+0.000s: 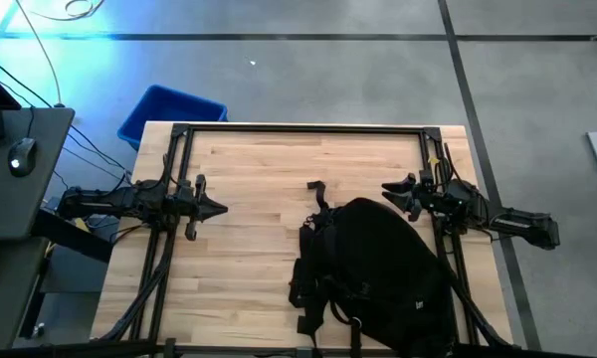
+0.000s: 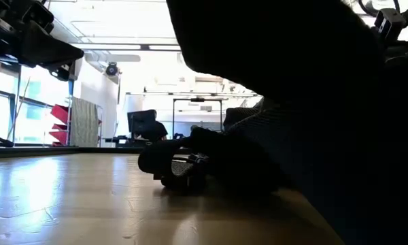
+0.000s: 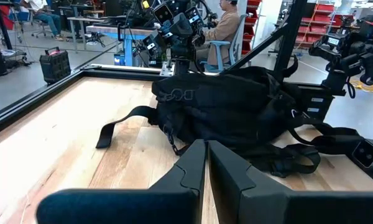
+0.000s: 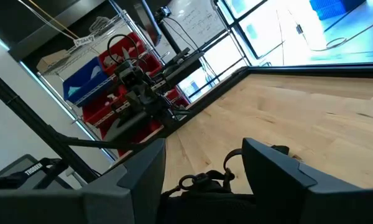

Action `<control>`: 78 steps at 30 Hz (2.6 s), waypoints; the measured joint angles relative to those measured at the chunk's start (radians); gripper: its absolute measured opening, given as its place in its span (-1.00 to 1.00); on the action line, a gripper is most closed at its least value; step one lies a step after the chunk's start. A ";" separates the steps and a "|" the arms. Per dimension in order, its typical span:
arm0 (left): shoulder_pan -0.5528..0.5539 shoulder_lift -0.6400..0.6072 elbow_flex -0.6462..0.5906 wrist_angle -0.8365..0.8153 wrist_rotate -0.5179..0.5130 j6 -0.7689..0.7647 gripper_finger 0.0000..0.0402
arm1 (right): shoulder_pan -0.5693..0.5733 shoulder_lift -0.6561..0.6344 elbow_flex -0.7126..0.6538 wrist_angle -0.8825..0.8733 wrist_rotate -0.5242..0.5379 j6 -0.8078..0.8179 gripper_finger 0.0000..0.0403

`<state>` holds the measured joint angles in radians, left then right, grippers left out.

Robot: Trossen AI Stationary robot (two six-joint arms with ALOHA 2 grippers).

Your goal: Unpack backpack

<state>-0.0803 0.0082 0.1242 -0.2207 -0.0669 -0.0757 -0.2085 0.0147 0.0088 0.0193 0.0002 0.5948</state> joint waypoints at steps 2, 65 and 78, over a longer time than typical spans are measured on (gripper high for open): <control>0.000 0.000 0.000 0.001 -0.001 0.013 -1.00 | 0.000 0.000 0.000 0.000 0.000 0.000 -0.02; 0.000 0.027 0.000 0.217 -0.296 -0.751 -1.00 | 1.008 1.292 1.290 -0.870 -0.456 0.077 0.07; 0.000 0.027 0.000 0.212 -0.271 -0.777 -1.00 | 1.233 1.437 1.286 -1.070 -0.236 0.066 0.08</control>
<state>-0.0803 0.0349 0.1238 -0.0086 -0.3378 -0.8528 1.0242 1.4514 1.2949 -1.0507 -0.2356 0.6606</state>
